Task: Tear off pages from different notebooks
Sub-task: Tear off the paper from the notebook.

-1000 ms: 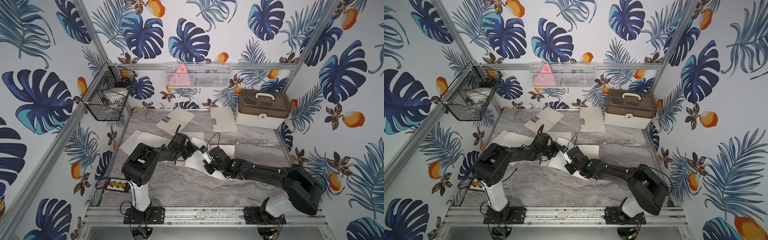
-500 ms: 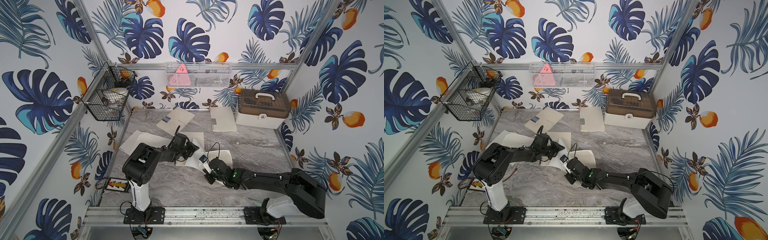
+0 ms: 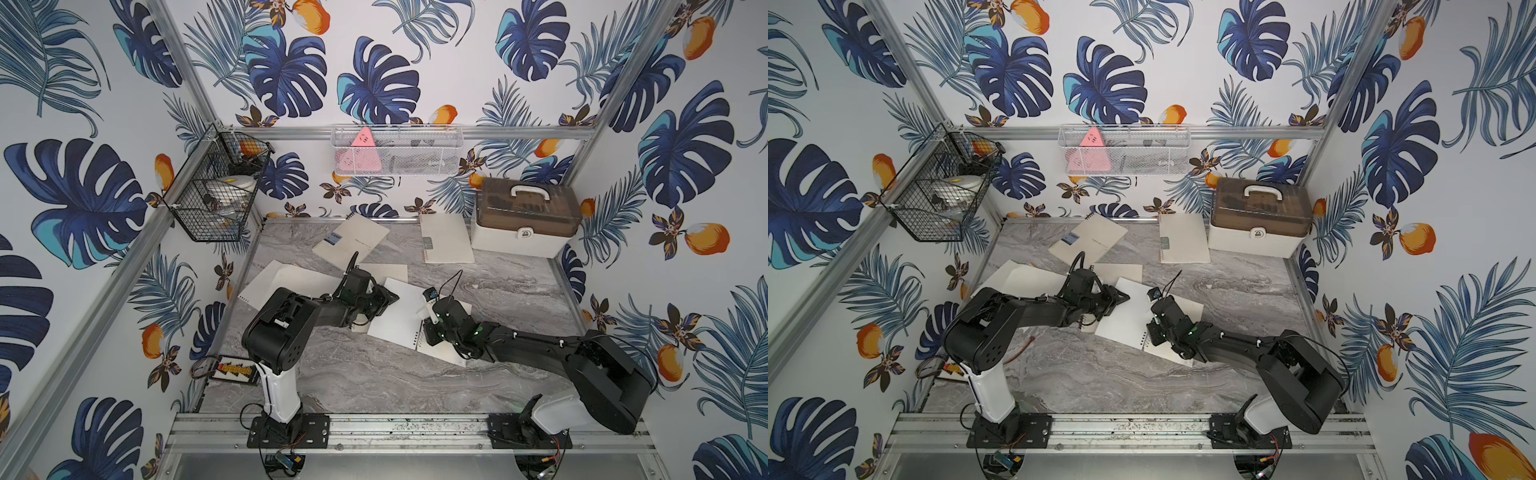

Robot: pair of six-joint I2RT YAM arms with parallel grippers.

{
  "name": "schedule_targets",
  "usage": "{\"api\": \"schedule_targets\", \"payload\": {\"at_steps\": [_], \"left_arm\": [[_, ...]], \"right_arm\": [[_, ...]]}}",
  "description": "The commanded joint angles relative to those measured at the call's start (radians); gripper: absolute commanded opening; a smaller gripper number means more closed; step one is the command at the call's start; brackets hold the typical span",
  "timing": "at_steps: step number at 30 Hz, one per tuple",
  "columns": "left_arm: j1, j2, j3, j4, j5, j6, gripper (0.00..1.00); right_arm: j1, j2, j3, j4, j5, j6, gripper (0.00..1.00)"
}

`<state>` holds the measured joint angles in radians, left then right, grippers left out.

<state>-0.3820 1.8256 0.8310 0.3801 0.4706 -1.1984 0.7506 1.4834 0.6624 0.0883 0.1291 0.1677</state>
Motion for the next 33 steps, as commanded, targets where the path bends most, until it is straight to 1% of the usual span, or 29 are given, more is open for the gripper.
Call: {"api": "schedule_targets", "payload": {"at_steps": [1,3,4,5,6,9,13,15,17,19,23,25,27,29,33], "left_arm": [[0.023,-0.064,-0.003,-0.126,0.041,0.156,0.59],[0.052,-0.104,0.004,-0.24,0.03,0.226,0.7],[0.065,-0.119,0.004,-0.272,0.027,0.246,0.81],[0.081,-0.131,0.005,-0.302,0.024,0.26,0.95],[0.096,-0.138,0.005,-0.317,0.027,0.27,0.99],[0.127,-0.14,0.014,-0.337,0.05,0.285,0.99],[0.155,-0.138,-0.004,-0.323,0.092,0.284,0.92],[0.157,-0.138,-0.011,-0.328,0.108,0.295,0.82],[0.159,-0.134,-0.026,-0.307,0.139,0.29,0.76],[0.158,-0.125,-0.033,-0.293,0.164,0.288,0.67],[0.161,-0.114,-0.029,-0.313,0.193,0.302,0.66],[0.163,-0.112,-0.046,-0.263,0.228,0.27,0.64],[0.166,-0.116,-0.062,-0.214,0.26,0.231,0.59],[0.167,-0.12,-0.083,-0.147,0.288,0.18,0.57],[0.168,-0.115,-0.147,0.093,0.351,0.023,0.47]], "right_arm": [[-0.069,0.027,0.026,0.01,-0.144,0.006,0.0],[-0.103,0.056,0.057,0.002,-0.184,-0.008,0.0],[-0.11,0.068,0.066,0.002,-0.195,-0.013,0.0],[-0.116,0.083,0.078,0.004,-0.206,-0.016,0.0],[-0.117,0.102,0.093,-0.003,-0.218,-0.021,0.0],[-0.117,0.134,0.102,0.001,-0.235,-0.017,0.0],[-0.132,0.131,0.081,0.022,-0.234,-0.014,0.0],[-0.14,0.126,0.077,0.027,-0.239,-0.014,0.0],[-0.145,0.124,0.074,0.032,-0.244,-0.011,0.0],[-0.145,0.127,0.074,0.037,-0.249,-0.009,0.0],[-0.145,0.136,0.076,0.038,-0.25,-0.007,0.0],[-0.146,0.138,0.072,0.043,-0.252,-0.007,0.0],[-0.147,0.142,0.078,0.037,-0.247,-0.009,0.0],[-0.147,0.147,0.078,0.035,-0.242,-0.01,0.0],[-0.147,0.16,0.078,0.039,-0.24,-0.008,0.0]]}}
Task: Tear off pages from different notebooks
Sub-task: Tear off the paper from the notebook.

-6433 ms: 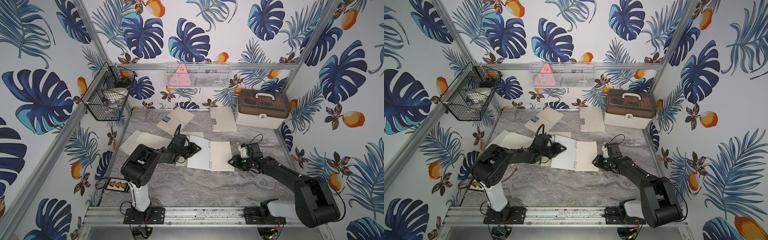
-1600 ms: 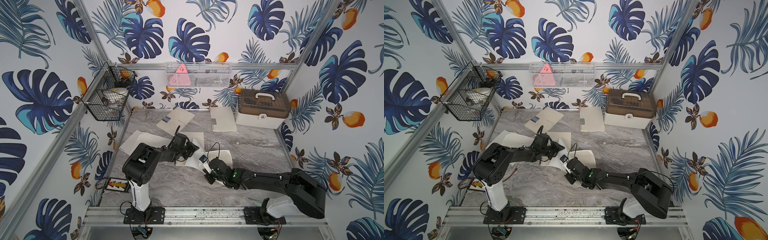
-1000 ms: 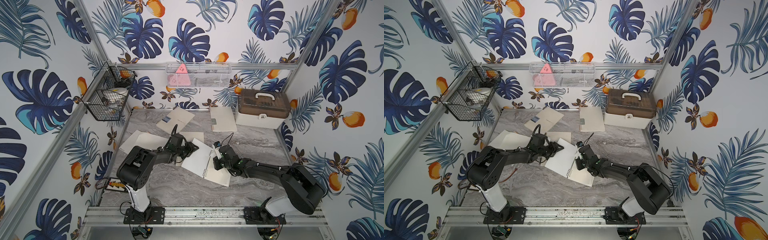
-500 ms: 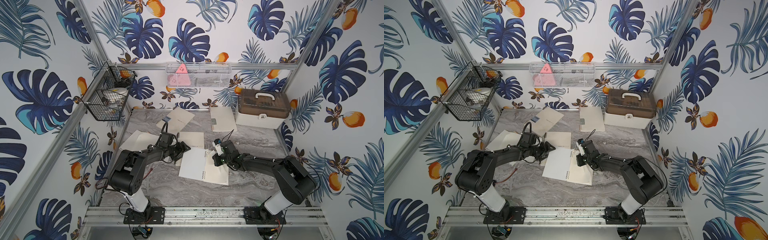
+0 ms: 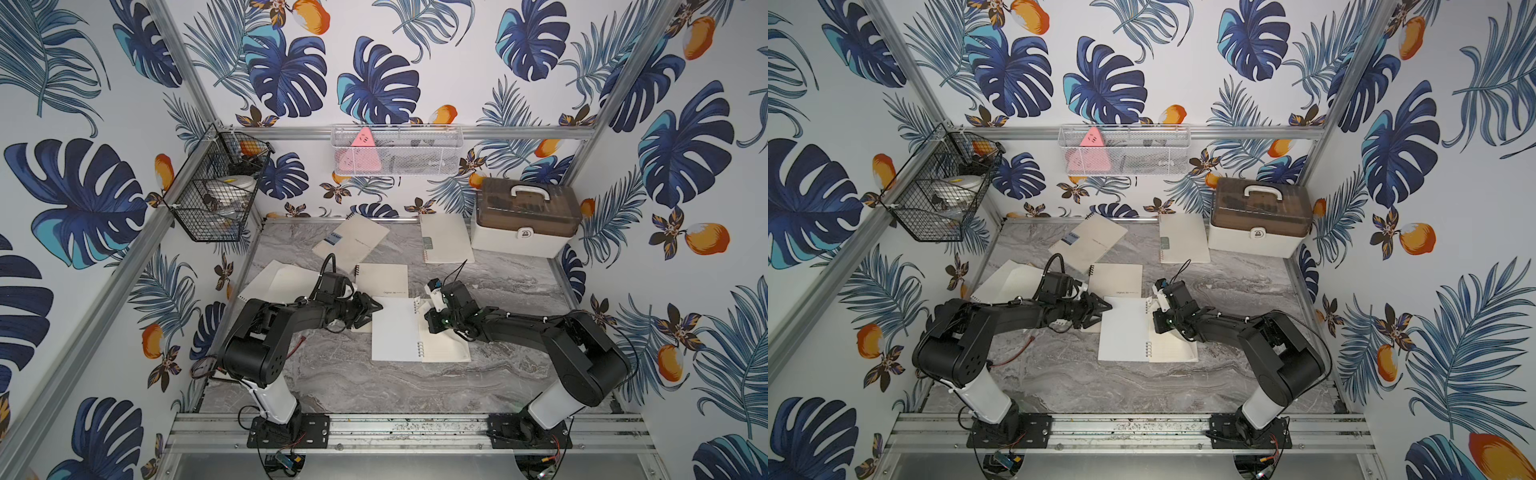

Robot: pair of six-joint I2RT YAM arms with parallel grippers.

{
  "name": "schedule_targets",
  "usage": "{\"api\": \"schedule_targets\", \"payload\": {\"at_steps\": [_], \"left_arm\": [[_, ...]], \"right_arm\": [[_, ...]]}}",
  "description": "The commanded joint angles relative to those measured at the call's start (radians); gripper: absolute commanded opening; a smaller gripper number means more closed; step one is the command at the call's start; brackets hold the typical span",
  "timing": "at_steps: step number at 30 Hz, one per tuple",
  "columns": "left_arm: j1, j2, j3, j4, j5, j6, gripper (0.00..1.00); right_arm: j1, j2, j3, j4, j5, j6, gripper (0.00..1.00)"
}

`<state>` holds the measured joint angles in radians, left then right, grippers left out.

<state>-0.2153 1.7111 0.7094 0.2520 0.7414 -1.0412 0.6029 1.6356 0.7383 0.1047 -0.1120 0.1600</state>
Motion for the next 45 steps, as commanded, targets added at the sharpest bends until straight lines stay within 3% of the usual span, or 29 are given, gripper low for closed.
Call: {"api": "schedule_targets", "payload": {"at_steps": [1,4,9,16,23,24,30,35,39,45], "left_arm": [[0.001,0.003,-0.033,0.268,0.087,-0.157,0.45],[-0.001,0.021,-0.022,0.291,0.092,-0.163,0.4],[-0.004,0.046,-0.003,0.289,0.101,-0.152,0.43],[-0.033,0.077,0.047,0.144,0.06,-0.051,0.43],[-0.041,0.07,0.123,-0.047,-0.05,0.042,0.11],[-0.042,0.074,0.131,-0.049,-0.06,0.033,0.0],[-0.072,0.071,0.155,-0.003,-0.175,-0.104,0.0],[-0.078,0.051,0.147,0.007,-0.301,-0.208,0.0],[-0.079,0.047,0.154,-0.001,-0.36,-0.226,0.0],[-0.081,0.058,0.195,-0.042,-0.38,-0.195,0.0]], "right_arm": [[0.0,0.01,0.003,0.021,0.001,0.0,0.0],[0.001,0.009,0.004,0.026,-0.001,0.002,0.0],[0.001,0.01,0.004,0.033,-0.003,0.003,0.0],[0.001,0.028,0.01,0.038,-0.008,0.006,0.0],[0.003,-0.019,0.045,-0.006,-0.032,-0.003,0.0],[0.012,-0.034,0.055,-0.024,-0.034,-0.006,0.0],[0.229,-0.114,0.144,-0.159,0.111,-0.117,0.0],[0.359,-0.109,0.139,-0.235,0.173,-0.12,0.0],[0.42,-0.189,0.095,-0.28,0.071,-0.095,0.0],[0.456,-0.463,0.067,-0.371,-0.12,-0.056,0.0]]}}
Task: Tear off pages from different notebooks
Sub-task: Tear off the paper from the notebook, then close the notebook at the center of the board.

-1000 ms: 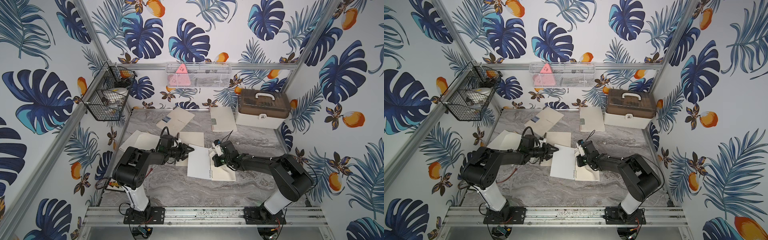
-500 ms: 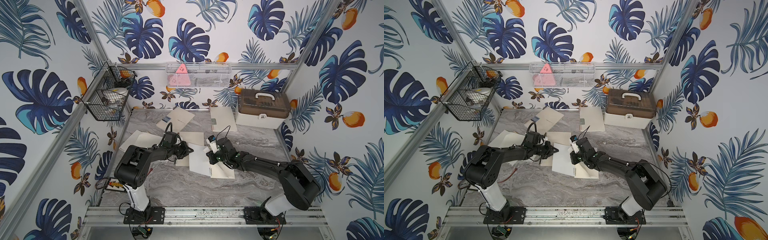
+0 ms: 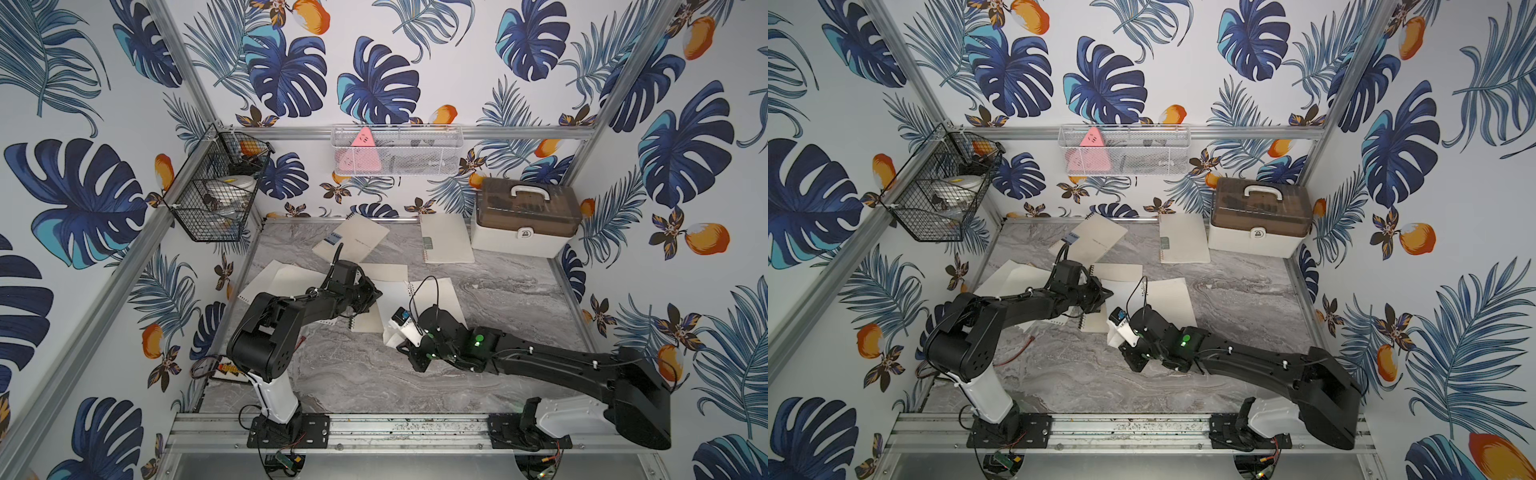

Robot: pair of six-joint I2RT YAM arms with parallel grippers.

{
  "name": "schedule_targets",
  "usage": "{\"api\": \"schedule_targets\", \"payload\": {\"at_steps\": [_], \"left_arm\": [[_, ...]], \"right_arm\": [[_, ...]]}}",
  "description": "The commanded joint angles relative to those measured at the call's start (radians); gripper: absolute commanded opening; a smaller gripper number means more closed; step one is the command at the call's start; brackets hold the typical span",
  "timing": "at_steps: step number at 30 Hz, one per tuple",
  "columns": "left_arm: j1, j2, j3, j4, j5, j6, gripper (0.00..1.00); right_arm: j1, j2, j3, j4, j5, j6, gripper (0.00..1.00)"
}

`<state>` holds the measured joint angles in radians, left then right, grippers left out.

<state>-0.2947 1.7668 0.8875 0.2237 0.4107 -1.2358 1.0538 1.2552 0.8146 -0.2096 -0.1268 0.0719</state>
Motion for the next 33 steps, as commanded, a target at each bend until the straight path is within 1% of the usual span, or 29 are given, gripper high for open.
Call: {"api": "schedule_targets", "payload": {"at_steps": [1,3,4,5,7,9,10,12,13,15,16,17,18,19,21,23,24,25,27,28,29,33], "left_arm": [[-0.001,0.004,0.024,-0.023,-0.05,0.008,0.0],[-0.003,0.009,0.034,-0.038,-0.053,0.021,0.0],[-0.004,0.01,0.036,-0.036,-0.05,0.026,0.0],[-0.006,0.01,0.042,-0.044,-0.049,0.036,0.0],[-0.014,0.008,0.064,-0.073,-0.052,0.064,0.0],[-0.03,-0.001,0.104,-0.137,-0.071,0.104,0.0],[-0.044,-0.009,0.131,-0.175,-0.091,0.126,0.0],[-0.078,-0.018,0.187,-0.249,-0.14,0.164,0.06],[-0.098,-0.02,0.221,-0.284,-0.165,0.178,0.07],[-0.142,-0.015,0.282,-0.338,-0.214,0.201,0.11],[-0.167,-0.01,0.318,-0.366,-0.241,0.209,0.17],[-0.193,0.0,0.352,-0.388,-0.263,0.214,0.26],[-0.213,0.012,0.383,-0.403,-0.278,0.216,0.3],[-0.239,0.03,0.419,-0.417,-0.293,0.22,0.32],[-0.282,0.07,0.491,-0.446,-0.312,0.227,0.41],[-0.322,0.123,0.563,-0.467,-0.321,0.228,0.52],[-0.337,0.145,0.588,-0.469,-0.323,0.226,0.55],[-0.355,0.171,0.616,-0.461,-0.323,0.222,0.61],[-0.383,0.225,0.669,-0.461,-0.313,0.221,0.8],[-0.397,0.253,0.699,-0.455,-0.304,0.226,0.92],[-0.408,0.279,0.724,-0.447,-0.291,0.233,0.99],[-0.422,0.332,0.8,-0.438,-0.255,0.3,0.99]], "right_arm": [[0.004,-0.136,-0.016,-0.057,-0.112,0.039,0.0],[0.005,-0.227,-0.022,-0.06,-0.108,0.045,0.0],[0.002,-0.269,-0.036,-0.045,-0.082,0.044,0.0],[0.0,-0.298,-0.053,-0.025,-0.032,0.042,0.0],[-0.024,-0.301,-0.06,-0.023,0.087,0.039,0.0],[-0.093,-0.256,-0.037,-0.048,0.164,0.053,0.0],[-0.159,-0.224,-0.023,-0.064,0.164,0.074,0.0],[-0.298,-0.177,-0.015,-0.057,0.103,0.119,0.0],[-0.359,-0.158,-0.014,-0.053,0.088,0.144,0.0],[-0.44,-0.13,-0.013,-0.054,0.09,0.179,0.0],[-0.467,-0.111,-0.007,-0.071,0.11,0.196,0.0],[-0.474,-0.095,0.001,-0.092,0.131,0.206,0.0],[-0.508,-0.083,0.014,-0.12,0.148,0.214,0.0],[-0.525,-0.077,0.029,-0.161,0.177,0.232,0.0],[-0.557,-0.087,0.043,-0.217,0.217,0.252,0.0],[-0.6,-0.127,0.046,-0.26,0.246,0.265,0.0],[-0.621,-0.147,0.048,-0.277,0.248,0.267,0.0],[-0.646,-0.173,0.048,-0.295,0.248,0.27,0.0],[-0.693,-0.22,0.046,-0.323,0.242,0.27,0.0],[-0.714,-0.241,0.044,-0.333,0.235,0.27,0.0],[-0.734,-0.257,0.046,-0.344,0.223,0.268,0.0],[-0.772,-0.285,0.035,-0.346,0.16,0.26,0.0]]}}
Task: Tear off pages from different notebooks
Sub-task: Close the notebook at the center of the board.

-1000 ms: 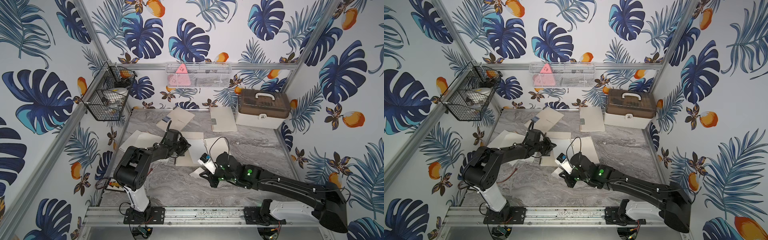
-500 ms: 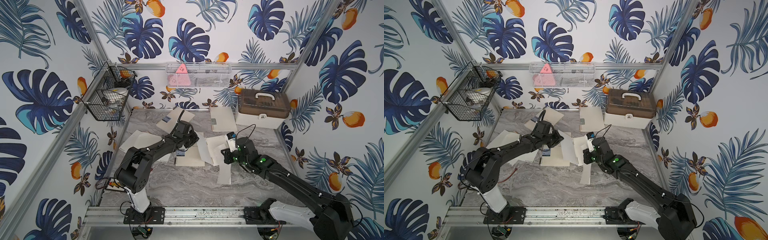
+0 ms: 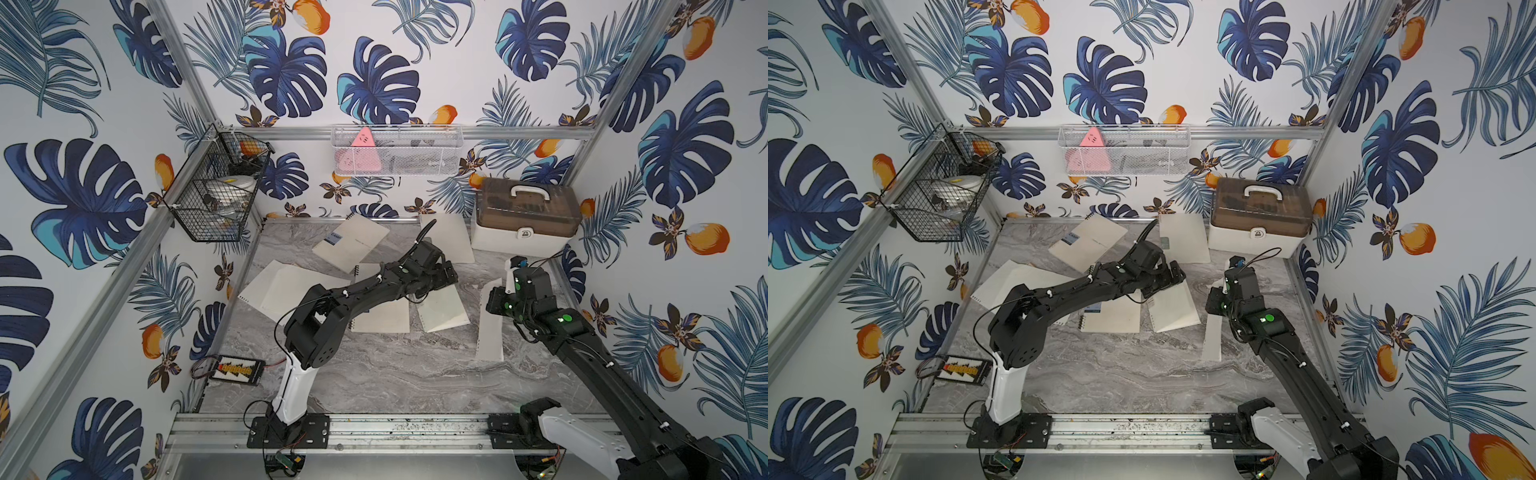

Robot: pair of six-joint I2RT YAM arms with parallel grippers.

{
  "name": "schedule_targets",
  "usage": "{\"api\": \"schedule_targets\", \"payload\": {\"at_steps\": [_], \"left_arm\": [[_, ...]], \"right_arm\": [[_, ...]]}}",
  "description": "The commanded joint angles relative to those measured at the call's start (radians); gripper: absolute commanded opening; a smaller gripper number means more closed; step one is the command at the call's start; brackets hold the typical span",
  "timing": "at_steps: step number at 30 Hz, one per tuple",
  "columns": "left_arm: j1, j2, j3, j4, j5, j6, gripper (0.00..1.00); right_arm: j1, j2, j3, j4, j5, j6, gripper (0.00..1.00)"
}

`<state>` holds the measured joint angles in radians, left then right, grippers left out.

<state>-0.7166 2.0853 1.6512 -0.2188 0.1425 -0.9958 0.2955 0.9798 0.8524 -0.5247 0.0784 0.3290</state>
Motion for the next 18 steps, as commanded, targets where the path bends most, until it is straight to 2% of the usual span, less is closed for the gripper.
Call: {"api": "schedule_targets", "payload": {"at_steps": [1,5,7,9,13,16,18], "left_arm": [[0.001,0.012,0.05,-0.001,0.006,0.092,0.99],[0.032,-0.051,0.034,-0.018,0.012,0.176,0.99],[0.067,-0.113,-0.04,0.03,0.036,0.201,0.99],[0.12,-0.214,-0.165,0.13,0.118,0.222,0.99],[0.196,-0.488,-0.521,0.457,0.351,0.33,0.99],[0.217,-0.653,-0.687,0.535,0.465,0.406,0.99],[0.23,-0.709,-0.748,0.546,0.522,0.43,0.99]], "right_arm": [[-0.018,-0.009,-0.009,-0.021,-0.063,0.005,0.0],[-0.022,-0.005,-0.012,0.023,-0.135,0.002,0.0],[-0.024,-0.005,-0.011,0.058,-0.185,0.0,0.0],[-0.025,-0.003,-0.014,0.113,-0.28,-0.002,0.0],[-0.028,0.037,-0.029,0.336,-0.627,0.037,0.0],[-0.029,0.097,-0.051,0.579,-0.855,0.151,0.0],[-0.03,0.137,-0.067,0.759,-0.946,0.253,0.0]]}}
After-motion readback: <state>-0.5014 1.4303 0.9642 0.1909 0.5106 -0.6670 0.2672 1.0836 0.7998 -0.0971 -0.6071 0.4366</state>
